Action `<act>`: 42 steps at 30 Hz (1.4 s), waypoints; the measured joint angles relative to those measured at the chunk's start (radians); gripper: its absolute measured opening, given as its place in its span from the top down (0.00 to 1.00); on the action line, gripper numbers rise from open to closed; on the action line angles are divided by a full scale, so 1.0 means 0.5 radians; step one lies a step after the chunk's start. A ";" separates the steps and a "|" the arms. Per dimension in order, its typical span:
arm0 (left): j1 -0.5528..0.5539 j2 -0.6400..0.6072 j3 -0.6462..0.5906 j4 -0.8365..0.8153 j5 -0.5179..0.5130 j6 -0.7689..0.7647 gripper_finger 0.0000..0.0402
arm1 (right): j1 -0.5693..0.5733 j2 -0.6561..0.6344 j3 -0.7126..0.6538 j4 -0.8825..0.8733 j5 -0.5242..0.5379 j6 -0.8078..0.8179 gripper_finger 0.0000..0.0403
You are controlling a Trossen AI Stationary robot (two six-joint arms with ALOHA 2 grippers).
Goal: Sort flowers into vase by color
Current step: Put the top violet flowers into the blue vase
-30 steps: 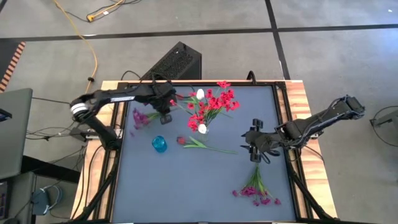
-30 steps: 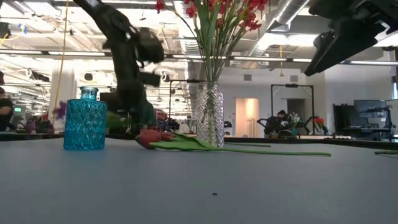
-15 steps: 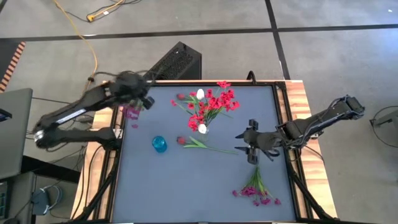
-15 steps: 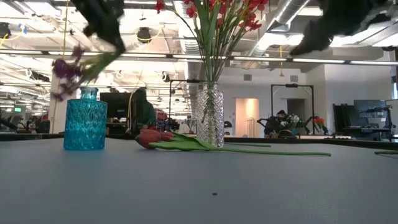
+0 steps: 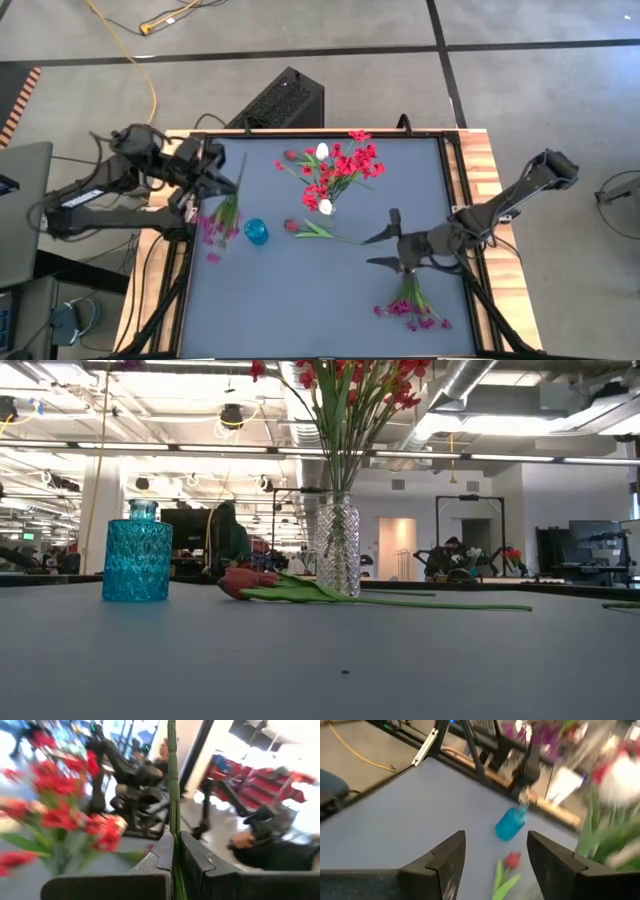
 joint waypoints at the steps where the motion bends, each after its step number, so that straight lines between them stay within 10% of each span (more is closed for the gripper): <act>1: -0.076 0.037 0.000 -0.002 -0.032 -0.046 1.00 | 0.001 0.047 0.000 0.094 0.000 -0.121 0.41; 9: -0.919 0.458 -0.153 0.236 -0.402 -0.143 1.00 | 0.172 0.393 0.075 0.540 0.188 -1.068 0.41; 15: -1.420 0.947 -0.164 0.548 -1.156 -0.216 1.00 | 0.328 0.629 0.359 0.576 0.529 -1.444 0.41; 25: -1.448 1.528 -0.167 0.870 -1.457 -1.027 1.00 | 0.321 1.153 0.718 0.546 0.949 -2.048 0.41; 42: -1.513 1.539 -0.165 0.882 -1.470 -1.067 1.00 | 0.304 1.538 0.940 0.531 1.403 -2.026 0.56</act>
